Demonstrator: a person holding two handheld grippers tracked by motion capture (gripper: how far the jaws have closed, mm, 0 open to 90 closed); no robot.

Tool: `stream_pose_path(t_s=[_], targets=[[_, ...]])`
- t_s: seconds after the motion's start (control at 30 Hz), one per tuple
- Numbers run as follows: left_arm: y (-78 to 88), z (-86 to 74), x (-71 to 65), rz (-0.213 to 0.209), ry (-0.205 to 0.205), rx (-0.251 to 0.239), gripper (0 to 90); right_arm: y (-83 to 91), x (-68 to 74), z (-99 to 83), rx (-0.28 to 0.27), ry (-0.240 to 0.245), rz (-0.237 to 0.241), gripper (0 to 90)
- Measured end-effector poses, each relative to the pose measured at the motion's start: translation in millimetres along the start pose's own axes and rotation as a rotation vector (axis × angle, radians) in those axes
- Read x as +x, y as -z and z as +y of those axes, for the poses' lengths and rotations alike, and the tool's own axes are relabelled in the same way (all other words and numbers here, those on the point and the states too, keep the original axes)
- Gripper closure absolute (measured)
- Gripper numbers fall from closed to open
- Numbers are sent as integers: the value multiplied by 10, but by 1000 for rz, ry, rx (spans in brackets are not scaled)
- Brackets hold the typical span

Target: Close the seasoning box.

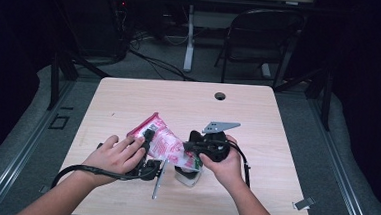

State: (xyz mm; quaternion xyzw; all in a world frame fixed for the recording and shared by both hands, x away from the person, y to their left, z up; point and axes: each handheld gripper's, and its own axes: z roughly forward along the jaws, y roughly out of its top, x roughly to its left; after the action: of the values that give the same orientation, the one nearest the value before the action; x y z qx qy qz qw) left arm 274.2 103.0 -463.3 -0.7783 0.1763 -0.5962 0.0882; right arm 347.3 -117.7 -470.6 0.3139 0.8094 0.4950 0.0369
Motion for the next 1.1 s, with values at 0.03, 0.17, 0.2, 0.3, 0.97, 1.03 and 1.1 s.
stream_pose_path(t_s=[0.03, 0.17, 0.2, 0.3, 0.97, 1.03, 1.1], targets=[[1, -2, -5, -8, 7, 6, 703, 1, 0, 1, -1, -1, 0, 900], [4, -1, 6, -14, 2, 8, 704, 2, 2, 3, -1, 1, 0, 900], [5, -1, 8, -16, 2, 8, 704, 3, 3, 3, -1, 1, -2, 900], [5, 0, 9, -16, -1, 9, 704, 1, 3, 2, -2, 2, -2, 900], [10, 10, 21, 6, -15, 2, 709, -3, 5, -8, -12, 6, -3, 900], [14, 12, 30, -4, -18, 6, 709, -2, 6, -9, -15, 7, -5, 900], [15, 13, 32, -4, -20, 6, 710, -2, 7, -10, -16, 7, -6, 900]])
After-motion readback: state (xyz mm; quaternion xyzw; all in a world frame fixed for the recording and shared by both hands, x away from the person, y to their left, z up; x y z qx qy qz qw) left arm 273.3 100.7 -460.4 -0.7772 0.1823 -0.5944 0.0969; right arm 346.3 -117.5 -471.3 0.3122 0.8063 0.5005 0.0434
